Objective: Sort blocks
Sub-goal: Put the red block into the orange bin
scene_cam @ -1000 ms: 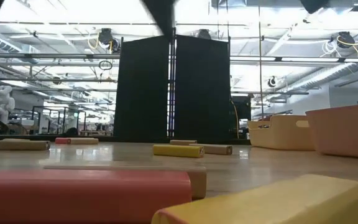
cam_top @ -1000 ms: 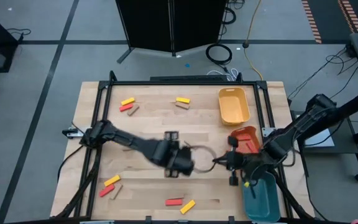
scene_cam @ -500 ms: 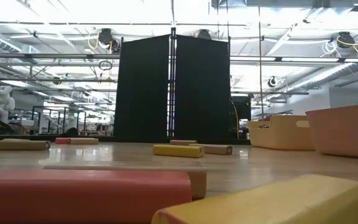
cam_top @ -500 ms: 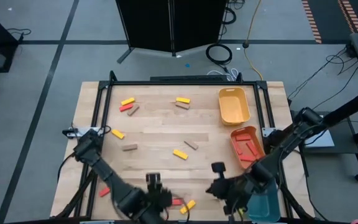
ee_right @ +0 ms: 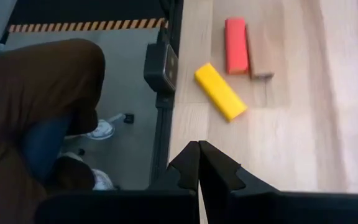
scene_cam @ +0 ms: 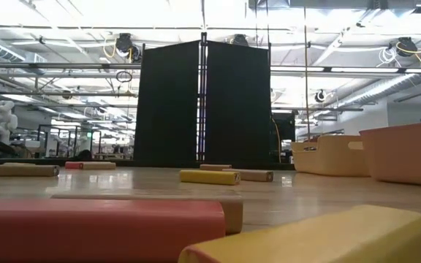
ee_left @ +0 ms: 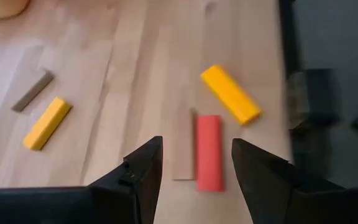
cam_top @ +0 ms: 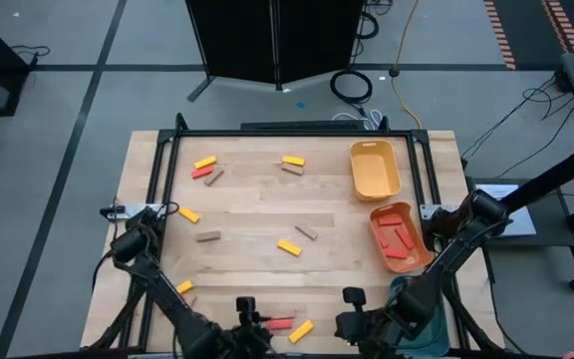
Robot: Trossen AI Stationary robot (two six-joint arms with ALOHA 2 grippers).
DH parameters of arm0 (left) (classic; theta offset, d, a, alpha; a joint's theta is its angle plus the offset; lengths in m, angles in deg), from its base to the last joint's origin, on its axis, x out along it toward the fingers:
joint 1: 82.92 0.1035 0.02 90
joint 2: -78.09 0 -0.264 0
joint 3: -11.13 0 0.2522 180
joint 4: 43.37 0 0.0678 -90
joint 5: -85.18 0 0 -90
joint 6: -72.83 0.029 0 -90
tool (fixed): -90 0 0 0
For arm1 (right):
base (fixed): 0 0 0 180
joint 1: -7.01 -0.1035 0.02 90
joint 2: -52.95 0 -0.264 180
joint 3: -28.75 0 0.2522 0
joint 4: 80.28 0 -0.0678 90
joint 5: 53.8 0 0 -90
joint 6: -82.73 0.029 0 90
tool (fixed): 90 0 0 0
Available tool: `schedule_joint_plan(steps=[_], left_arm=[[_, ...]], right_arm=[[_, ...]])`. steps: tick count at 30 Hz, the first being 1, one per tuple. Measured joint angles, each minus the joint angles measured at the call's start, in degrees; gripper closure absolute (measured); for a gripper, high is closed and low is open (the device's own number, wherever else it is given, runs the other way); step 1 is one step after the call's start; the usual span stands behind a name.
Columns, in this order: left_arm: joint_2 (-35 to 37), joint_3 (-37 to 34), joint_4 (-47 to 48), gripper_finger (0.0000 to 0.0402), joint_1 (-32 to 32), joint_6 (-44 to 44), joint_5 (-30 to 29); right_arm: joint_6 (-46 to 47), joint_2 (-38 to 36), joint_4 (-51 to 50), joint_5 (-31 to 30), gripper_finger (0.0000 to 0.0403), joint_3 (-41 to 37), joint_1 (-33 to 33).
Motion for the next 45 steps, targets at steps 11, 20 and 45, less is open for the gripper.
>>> schedule_joint_plan(steps=[11,20,45], left_arm=[[0.00,-13.37,-15.30,0.0212,1.45,-0.81,3.27],[0.11,-19.66,-24.56,0.0212,1.55,-0.05,4.67],[2.83,-19.76,-7.54,0.0212,-1.98,-13.24,9.87]], right_arm=[[2.26,1.00,-1.52,0.11,0.0403,0.00,-0.45],[3.43,1.00,-2.07,0.12,0.0403,0.00,-0.45],[4.98,0.98,-2.09,-0.10,0.0403,0.00,-0.45]])
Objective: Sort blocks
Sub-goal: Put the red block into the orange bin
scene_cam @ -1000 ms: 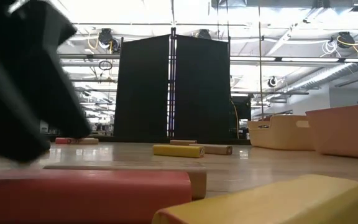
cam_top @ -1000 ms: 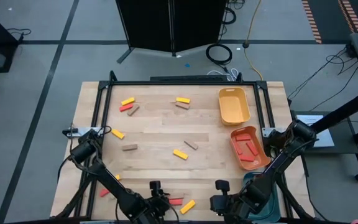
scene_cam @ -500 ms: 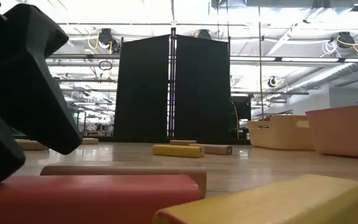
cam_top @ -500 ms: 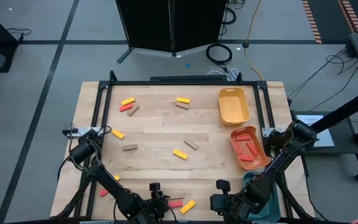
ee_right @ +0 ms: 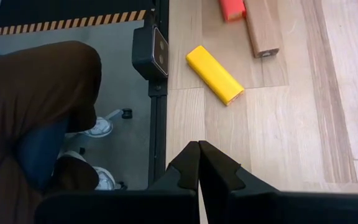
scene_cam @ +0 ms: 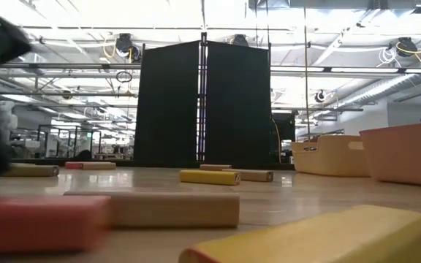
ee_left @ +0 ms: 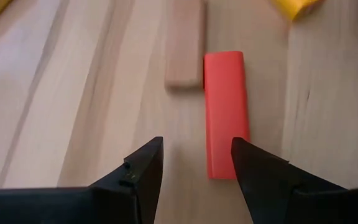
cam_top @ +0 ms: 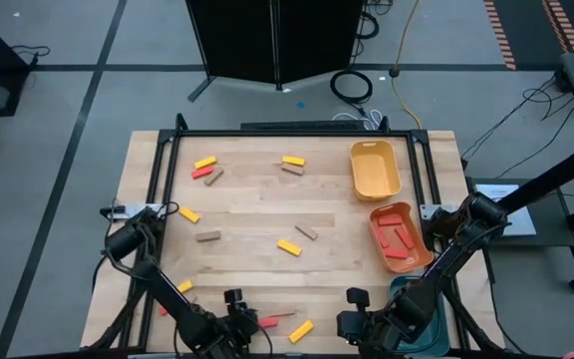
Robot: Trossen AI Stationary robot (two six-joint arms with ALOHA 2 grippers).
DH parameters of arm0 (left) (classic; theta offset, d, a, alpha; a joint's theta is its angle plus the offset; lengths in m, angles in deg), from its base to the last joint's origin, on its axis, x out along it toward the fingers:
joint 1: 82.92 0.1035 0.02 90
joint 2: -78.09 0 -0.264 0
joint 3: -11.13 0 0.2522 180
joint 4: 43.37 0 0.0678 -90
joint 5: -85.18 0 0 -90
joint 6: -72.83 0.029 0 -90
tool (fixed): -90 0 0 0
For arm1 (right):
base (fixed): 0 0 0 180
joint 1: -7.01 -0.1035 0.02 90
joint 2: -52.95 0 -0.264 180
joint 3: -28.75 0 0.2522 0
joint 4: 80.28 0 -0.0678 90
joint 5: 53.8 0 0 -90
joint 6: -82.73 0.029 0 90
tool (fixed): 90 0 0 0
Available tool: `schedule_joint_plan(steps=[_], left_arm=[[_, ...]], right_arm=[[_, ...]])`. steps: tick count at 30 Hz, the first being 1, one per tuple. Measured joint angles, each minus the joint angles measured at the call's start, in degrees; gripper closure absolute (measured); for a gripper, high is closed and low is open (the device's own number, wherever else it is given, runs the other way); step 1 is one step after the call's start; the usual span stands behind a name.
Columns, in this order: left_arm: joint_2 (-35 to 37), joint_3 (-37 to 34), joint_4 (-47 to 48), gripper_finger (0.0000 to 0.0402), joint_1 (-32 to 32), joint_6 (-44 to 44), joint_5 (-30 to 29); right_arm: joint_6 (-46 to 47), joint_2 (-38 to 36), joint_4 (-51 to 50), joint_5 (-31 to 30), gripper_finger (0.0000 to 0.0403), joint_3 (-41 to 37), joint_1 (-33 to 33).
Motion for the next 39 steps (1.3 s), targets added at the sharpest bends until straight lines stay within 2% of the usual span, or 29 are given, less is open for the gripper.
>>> schedule_joint_plan(steps=[4,10,13,20,27,30,35,39], left_arm=[[2.75,-0.33,2.28,0.0212,-1.23,-0.05,0.74],[7.03,-0.18,1.29,0.0212,-2.39,0.45,-5.88],[7.66,-0.18,0.35,0.0212,-2.81,0.06,-7.14],[4.50,-0.36,-5.41,0.0212,-2.82,0.33,-7.78],[-0.06,-0.36,-6.27,0.0212,-2.12,-0.11,-7.91],[-1.58,-0.36,-7.20,0.0212,-2.12,-0.11,-7.83],[-2.94,-0.36,-7.20,0.0212,-1.76,-0.22,-7.44],[-2.90,-0.36,-7.46,0.0212,-1.30,-0.20,-7.43]], right_arm=[[0.07,0.00,0.00,-0.01,0.0403,-0.02,0.00],[0.11,0.00,0.04,-0.01,0.0403,-0.02,0.00],[0.28,0.00,0.03,0.01,0.0403,-0.02,0.00],[0.39,-0.02,0.07,0.04,0.0403,-0.02,0.00],[0.09,-0.02,0.04,0.06,0.0403,-0.02,0.00],[-4.59,-0.02,0.68,-0.77,0.0403,-0.05,0.16],[-18.06,-0.02,9.73,-10.52,0.0403,-0.07,1.34],[-23.03,-0.03,17.42,-9.48,0.0403,-0.07,2.56]])
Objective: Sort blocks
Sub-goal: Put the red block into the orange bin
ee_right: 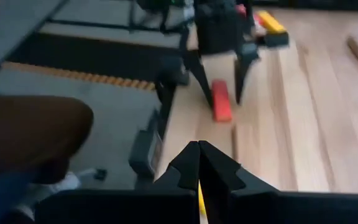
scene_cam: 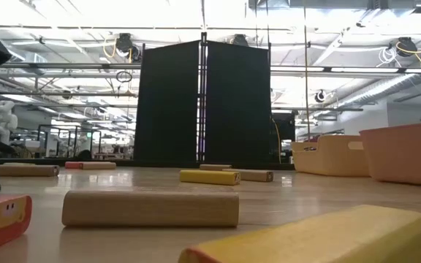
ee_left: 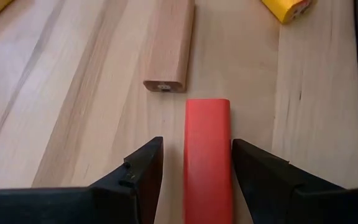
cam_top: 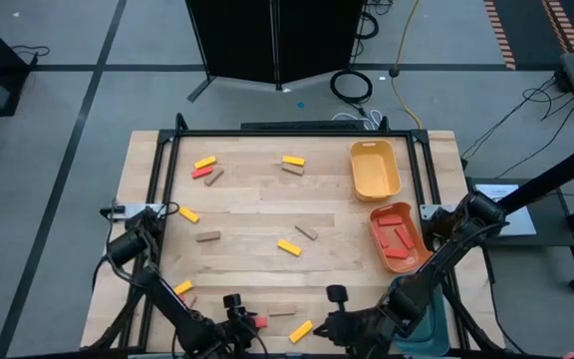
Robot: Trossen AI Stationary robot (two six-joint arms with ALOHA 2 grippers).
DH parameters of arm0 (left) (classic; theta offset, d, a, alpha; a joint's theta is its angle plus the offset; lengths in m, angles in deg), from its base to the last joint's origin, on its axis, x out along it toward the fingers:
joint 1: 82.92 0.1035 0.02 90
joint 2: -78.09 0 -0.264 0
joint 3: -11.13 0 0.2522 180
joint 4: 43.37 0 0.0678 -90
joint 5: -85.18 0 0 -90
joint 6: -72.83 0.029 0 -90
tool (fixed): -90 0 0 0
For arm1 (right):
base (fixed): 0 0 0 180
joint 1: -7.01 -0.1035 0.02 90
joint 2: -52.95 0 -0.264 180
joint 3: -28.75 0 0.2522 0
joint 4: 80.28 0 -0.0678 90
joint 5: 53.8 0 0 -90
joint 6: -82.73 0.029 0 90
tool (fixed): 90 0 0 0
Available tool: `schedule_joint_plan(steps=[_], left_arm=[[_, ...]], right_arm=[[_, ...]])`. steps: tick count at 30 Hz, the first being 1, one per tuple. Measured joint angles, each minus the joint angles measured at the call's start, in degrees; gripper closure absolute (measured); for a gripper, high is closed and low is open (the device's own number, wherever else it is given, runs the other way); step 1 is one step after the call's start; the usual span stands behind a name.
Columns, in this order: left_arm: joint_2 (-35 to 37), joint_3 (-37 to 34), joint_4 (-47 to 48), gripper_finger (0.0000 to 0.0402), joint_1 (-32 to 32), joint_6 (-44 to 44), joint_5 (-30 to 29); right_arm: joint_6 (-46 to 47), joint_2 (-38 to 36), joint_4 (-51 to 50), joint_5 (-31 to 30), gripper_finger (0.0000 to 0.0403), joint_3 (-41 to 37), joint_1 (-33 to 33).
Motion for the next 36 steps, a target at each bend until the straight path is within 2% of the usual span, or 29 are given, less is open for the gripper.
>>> schedule_joint_plan(steps=[7,16,22,28,33,36], left_arm=[[0.25,-0.81,-2.71,0.0228,1.22,-0.04,4.62],[0.35,-1.49,-4.44,0.0322,2.01,0.40,4.54],[0.27,-1.49,-4.51,0.0322,2.33,0.46,3.78],[1.00,-0.49,-3.88,0.0312,2.35,4.57,-1.34],[3.40,1.47,-5.77,0.0313,3.27,11.52,-10.58],[3.48,2.17,-7.91,0.0314,5.77,17.62,-13.34]], right_arm=[[-0.48,-0.01,0.35,3.70,0.0403,0.00,0.10],[3.55,-0.58,-6.69,3.77,0.0403,0.00,-1.49],[10.38,-1.00,-14.72,6.34,0.0403,0.02,-2.40],[17.55,-1.01,-22.32,4.68,0.0403,0.02,-4.06],[22.79,-1.01,-30.11,-2.29,0.0403,0.02,-4.09],[23.80,-1.01,-33.76,-6.45,0.0403,0.02,-3.78]])
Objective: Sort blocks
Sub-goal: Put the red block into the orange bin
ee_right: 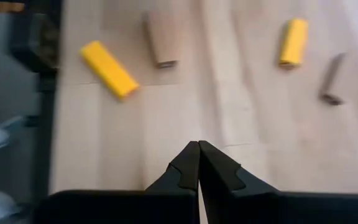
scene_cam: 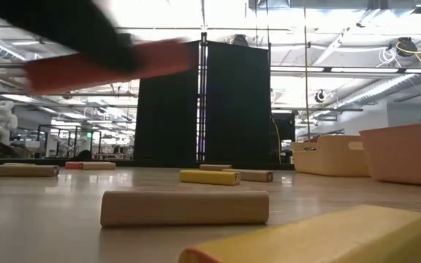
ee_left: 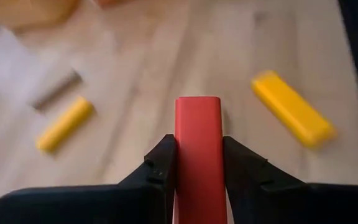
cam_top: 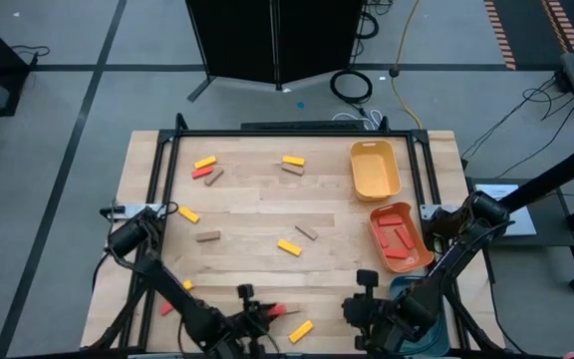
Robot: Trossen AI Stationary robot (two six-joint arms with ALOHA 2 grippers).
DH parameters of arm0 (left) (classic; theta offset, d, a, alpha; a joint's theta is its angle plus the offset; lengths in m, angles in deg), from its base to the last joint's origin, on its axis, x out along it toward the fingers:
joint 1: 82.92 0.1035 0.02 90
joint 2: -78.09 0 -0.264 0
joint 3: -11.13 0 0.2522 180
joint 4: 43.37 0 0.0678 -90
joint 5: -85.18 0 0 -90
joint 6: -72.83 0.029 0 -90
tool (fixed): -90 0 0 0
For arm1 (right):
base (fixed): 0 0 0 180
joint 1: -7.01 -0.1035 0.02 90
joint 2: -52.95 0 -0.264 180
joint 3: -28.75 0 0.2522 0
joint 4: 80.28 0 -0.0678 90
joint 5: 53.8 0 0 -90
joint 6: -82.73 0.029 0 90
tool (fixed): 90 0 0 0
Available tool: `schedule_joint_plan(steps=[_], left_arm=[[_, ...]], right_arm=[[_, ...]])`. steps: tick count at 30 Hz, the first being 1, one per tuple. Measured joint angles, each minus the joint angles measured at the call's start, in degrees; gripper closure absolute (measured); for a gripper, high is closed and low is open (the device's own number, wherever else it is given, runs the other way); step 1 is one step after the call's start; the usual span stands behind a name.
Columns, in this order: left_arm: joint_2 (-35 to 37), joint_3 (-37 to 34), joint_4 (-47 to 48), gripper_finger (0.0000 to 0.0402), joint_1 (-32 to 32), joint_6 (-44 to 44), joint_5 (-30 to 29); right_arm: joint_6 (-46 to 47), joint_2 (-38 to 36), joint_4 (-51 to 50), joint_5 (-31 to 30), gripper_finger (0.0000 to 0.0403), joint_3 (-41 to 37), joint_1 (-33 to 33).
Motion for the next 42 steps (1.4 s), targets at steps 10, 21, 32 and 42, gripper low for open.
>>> schedule_joint_plan(steps=[10,21,32,42], left_arm=[[0.24,0.92,-27.90,0.0314,14.71,28.99,17.22],[0.03,0.96,-47.31,0.0314,32.30,35.13,42.51],[-6.20,8.51,-50.91,0.0314,42.64,33.46,50.14],[-26.41,33.64,-47.88,0.0314,45.51,25.70,56.70]], right_arm=[[5.16,-4.79,-7.58,-4.14,0.0403,0.00,-2.90],[12.95,-8.66,-23.01,-17.90,0.0403,0.02,-10.04],[38.12,-12.92,-42.57,-17.22,0.0403,-5.15,-11.04],[44.71,-22.21,-42.61,-13.87,0.0403,-17.53,-8.36]])
